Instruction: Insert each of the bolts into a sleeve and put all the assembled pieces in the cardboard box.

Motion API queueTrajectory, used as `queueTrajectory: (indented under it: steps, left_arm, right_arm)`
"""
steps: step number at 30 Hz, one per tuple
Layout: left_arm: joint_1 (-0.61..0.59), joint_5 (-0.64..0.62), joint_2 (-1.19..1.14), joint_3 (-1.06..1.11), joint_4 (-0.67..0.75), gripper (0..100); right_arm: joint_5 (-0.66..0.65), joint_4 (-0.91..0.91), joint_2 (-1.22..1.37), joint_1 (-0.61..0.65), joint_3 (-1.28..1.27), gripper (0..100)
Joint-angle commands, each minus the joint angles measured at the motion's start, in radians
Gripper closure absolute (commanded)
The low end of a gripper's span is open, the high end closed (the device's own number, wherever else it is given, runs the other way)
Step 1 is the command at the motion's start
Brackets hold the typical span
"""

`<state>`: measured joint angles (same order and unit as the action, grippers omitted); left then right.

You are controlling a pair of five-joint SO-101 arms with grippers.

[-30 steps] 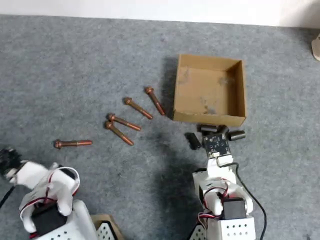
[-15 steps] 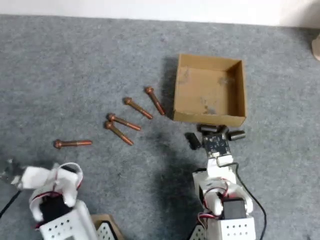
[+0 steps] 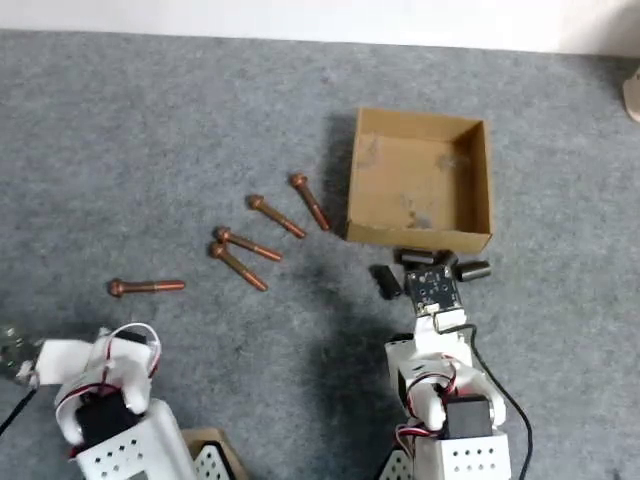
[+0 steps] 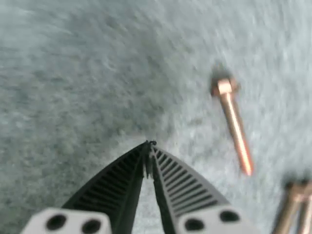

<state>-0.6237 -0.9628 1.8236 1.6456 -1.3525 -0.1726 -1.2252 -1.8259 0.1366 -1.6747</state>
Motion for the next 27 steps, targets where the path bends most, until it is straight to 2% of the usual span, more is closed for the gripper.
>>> queueTrajectory:
  steps: [1, 3, 5, 9, 17, 27]
  left_arm:
    - [-0.033, -0.16, 0.001, -0.068, -0.095, 99]
    - [-0.015, -0.226, -0.002, -0.081, -0.097, 99]
    - [0.027, -0.232, -0.002, -0.105, -0.114, 99]
    - [0.085, -0.267, -0.004, -0.242, -0.238, 99]
    - [0.137, -0.384, -0.005, -0.251, -0.242, 99]
    - [0.13, -0.39, -0.004, -0.325, -0.245, 99]
  right_arm:
    - [0.009, 0.021, -0.012, 0.007, -0.14, 99.5]
    - [0.009, 0.021, -0.012, 0.007, -0.14, 99.5]
    - [0.009, 0.019, -0.012, 0.007, -0.14, 99.5]
    - [0.009, 0.019, -0.012, 0.007, -0.14, 99.5]
    - [0.011, 0.019, -0.012, 0.007, -0.14, 99.5]
    - [0.011, 0.019, -0.012, 0.007, -0.14, 99.5]
